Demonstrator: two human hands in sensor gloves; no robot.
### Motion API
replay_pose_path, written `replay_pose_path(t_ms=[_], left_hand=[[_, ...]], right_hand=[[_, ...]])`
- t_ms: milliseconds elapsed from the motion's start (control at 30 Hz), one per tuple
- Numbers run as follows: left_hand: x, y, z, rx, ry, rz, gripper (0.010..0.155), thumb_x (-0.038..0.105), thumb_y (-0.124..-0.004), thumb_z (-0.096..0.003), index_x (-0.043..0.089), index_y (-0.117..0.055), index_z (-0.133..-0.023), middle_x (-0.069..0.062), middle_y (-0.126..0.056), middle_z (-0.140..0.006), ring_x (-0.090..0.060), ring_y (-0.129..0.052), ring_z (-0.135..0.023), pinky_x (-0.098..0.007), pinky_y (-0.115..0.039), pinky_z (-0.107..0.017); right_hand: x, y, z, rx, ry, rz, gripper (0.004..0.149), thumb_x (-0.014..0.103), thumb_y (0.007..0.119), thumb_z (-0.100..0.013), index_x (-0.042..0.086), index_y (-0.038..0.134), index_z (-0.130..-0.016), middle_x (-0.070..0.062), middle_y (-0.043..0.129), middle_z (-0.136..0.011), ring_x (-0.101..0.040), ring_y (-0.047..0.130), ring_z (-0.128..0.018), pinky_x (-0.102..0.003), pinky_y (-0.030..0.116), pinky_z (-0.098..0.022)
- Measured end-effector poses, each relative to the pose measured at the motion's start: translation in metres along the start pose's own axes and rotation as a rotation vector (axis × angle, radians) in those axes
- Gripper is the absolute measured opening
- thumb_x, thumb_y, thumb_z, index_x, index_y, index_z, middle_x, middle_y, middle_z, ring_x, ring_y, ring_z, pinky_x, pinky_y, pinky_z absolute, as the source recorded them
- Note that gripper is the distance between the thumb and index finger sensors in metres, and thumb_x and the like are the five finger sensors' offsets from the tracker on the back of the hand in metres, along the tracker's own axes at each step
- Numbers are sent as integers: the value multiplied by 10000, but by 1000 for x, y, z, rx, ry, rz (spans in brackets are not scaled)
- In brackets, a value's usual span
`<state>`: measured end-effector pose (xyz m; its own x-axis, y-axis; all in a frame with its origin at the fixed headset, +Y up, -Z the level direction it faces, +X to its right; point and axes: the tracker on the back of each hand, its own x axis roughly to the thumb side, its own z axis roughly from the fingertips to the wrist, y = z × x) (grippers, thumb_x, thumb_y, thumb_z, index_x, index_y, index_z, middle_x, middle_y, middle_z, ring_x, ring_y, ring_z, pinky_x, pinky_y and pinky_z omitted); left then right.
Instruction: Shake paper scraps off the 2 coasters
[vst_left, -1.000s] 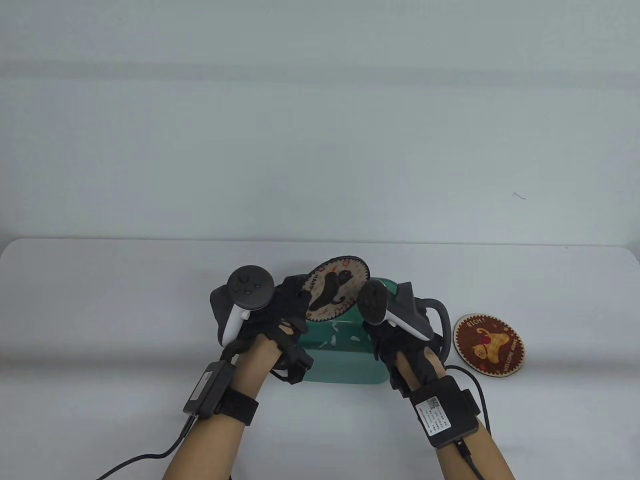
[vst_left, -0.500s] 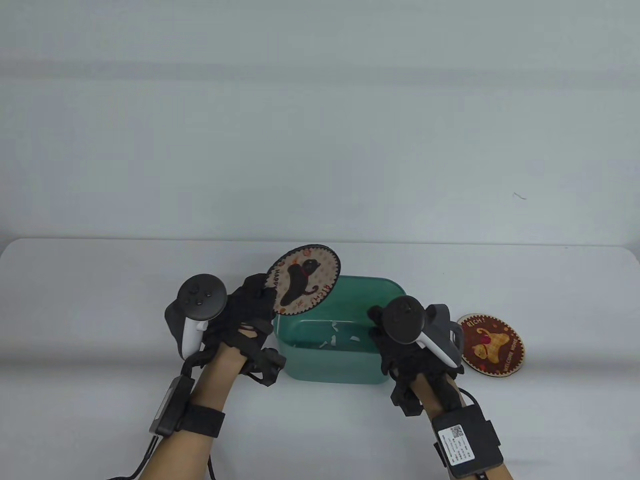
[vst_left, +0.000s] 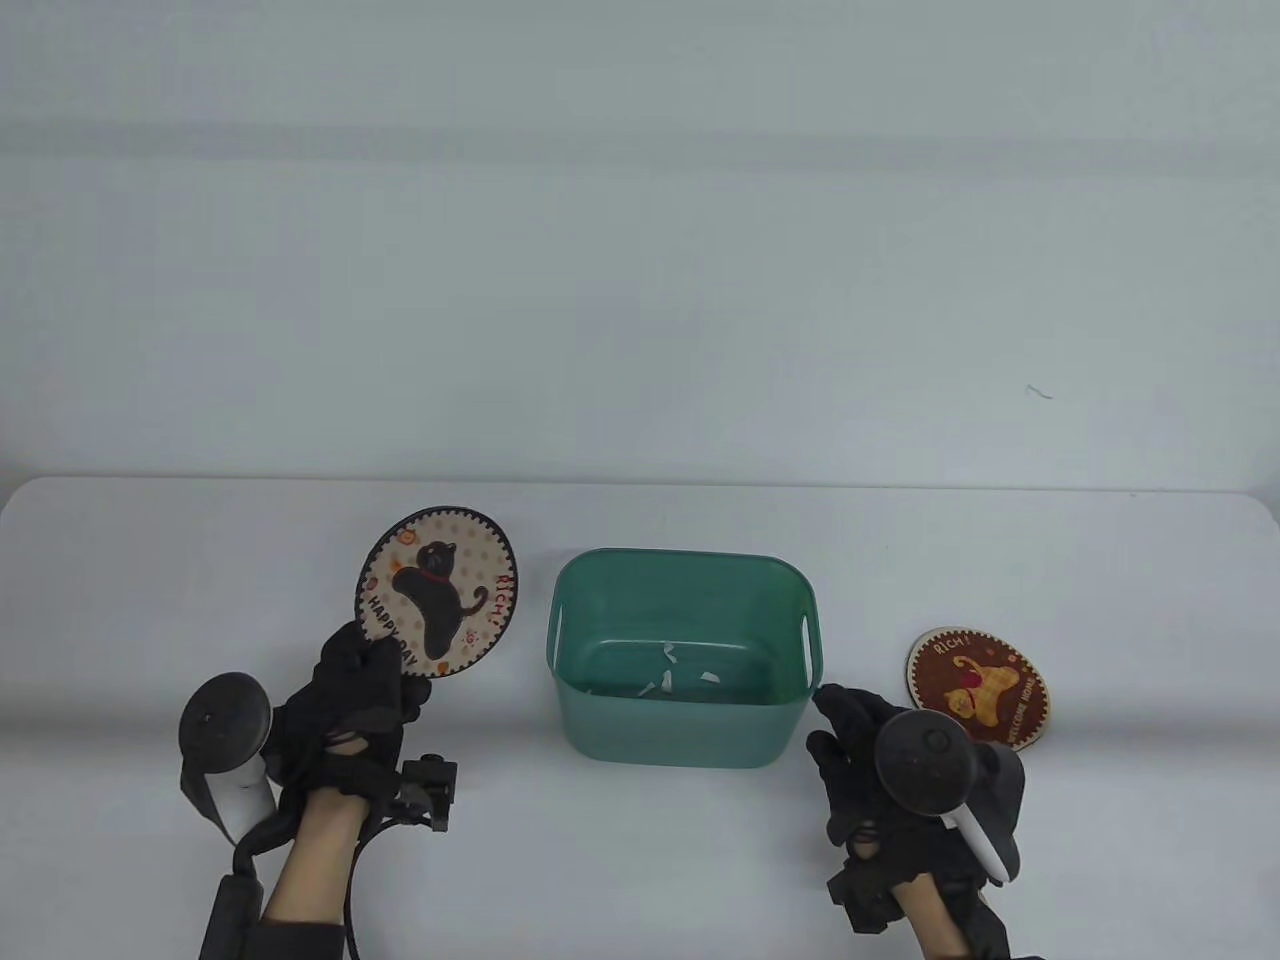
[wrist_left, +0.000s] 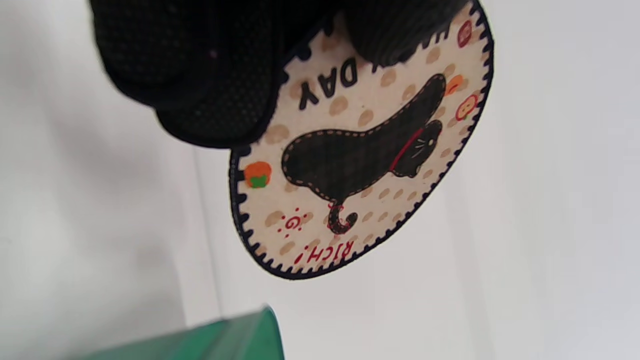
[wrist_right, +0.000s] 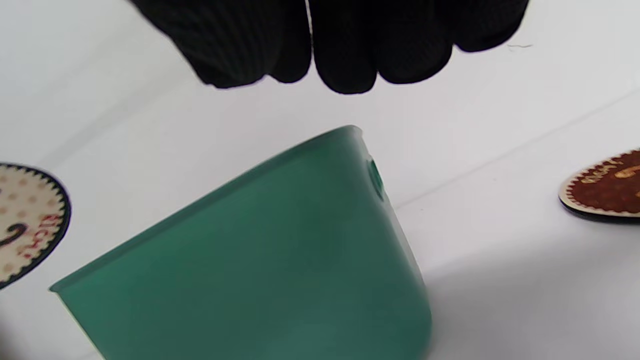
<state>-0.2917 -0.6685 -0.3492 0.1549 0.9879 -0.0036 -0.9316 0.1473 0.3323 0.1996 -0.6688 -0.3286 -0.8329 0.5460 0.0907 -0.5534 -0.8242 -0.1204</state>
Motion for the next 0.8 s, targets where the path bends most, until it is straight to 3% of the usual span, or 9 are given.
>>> replay_pose_path(t_ms=[400, 800], left_hand=[[-70, 55, -5, 189, 258, 37, 439, 306, -720, -488, 121, -650, -880, -164, -819, -772, -343, -964, -517, -391, -855, -353], [-102, 63, -13, 185, 420, -116, 440, 301, -726, -481, 98, -666, -867, -181, -856, -694, -293, -985, -406, -365, -855, -270]], right_hand=[[-21, 23, 3, 111, 52, -51, 495, 344, 736, -449, 235, 575, -904, -89, 618, -937, -319, 651, -821, -488, 564, -607], [-24, 34, 0, 178, 61, -21, 495, 349, 732, -450, 234, 574, -905, -91, 611, -941, -321, 644, -827, -492, 557, -612]])
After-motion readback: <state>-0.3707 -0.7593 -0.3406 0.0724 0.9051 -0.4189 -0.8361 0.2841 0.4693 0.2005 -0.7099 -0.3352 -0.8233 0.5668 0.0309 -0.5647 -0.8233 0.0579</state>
